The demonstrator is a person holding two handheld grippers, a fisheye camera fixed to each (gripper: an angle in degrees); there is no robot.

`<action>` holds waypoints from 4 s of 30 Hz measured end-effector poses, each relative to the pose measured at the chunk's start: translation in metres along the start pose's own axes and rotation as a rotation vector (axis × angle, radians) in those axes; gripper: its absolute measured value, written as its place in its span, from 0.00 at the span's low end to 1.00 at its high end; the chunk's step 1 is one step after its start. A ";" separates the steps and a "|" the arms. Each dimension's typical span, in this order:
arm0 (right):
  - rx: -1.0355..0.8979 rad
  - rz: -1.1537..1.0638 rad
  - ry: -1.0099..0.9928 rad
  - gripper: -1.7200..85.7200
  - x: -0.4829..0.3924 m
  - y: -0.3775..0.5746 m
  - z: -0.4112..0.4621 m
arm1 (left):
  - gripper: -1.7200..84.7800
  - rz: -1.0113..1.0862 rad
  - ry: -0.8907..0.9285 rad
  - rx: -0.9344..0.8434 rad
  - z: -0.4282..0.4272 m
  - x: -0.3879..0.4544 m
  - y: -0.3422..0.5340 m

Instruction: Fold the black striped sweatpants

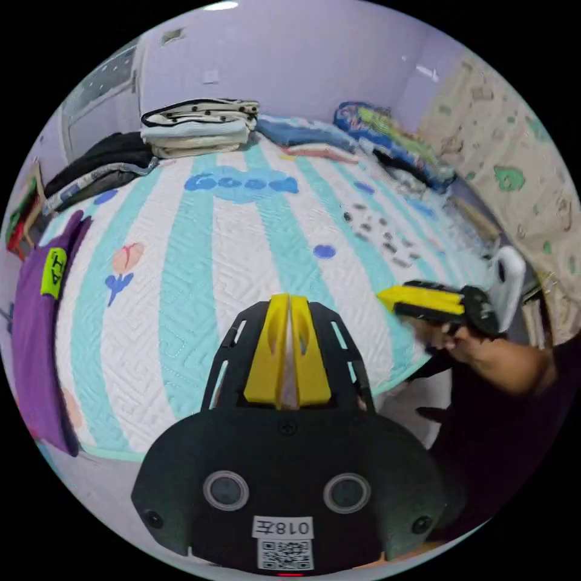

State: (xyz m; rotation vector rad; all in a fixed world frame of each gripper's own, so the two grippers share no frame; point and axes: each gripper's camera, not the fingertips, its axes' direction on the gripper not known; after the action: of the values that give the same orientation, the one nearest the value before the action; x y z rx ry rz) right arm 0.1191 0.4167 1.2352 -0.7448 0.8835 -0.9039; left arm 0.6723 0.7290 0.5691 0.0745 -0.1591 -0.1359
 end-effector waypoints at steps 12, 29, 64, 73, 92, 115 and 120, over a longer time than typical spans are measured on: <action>0.414 0.194 -0.064 0.08 0.150 -0.067 -0.047 | 0.07 -0.311 0.507 0.861 -0.053 -0.057 0.014; 0.292 0.638 -0.139 0.13 0.418 -0.252 0.138 | 0.05 -0.518 0.469 0.639 -0.063 -0.078 -0.024; 0.661 0.465 -0.571 0.06 0.393 0.473 -0.272 | 0.18 0.799 0.263 0.586 -0.359 0.412 -0.122; 0.535 0.359 -0.393 0.05 0.368 0.521 -0.296 | 0.20 1.026 0.182 0.405 -0.408 0.465 -0.132; 0.467 0.104 -0.246 0.11 0.250 0.600 -0.302 | 0.09 0.120 0.809 0.368 -0.437 0.201 -0.129; 0.541 -0.137 -0.371 0.04 0.153 0.691 -0.323 | 0.09 0.327 1.205 0.396 -0.537 0.055 -0.047; 0.607 -0.036 -0.494 0.03 0.159 0.725 -0.329 | 0.07 0.199 1.339 0.495 -0.536 0.005 -0.018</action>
State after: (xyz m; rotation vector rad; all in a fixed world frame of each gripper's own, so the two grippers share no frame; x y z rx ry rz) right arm 0.1285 0.5296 0.4307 -0.4186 0.1370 -0.9004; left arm 0.7619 0.7449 0.0401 0.6180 1.1414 0.1729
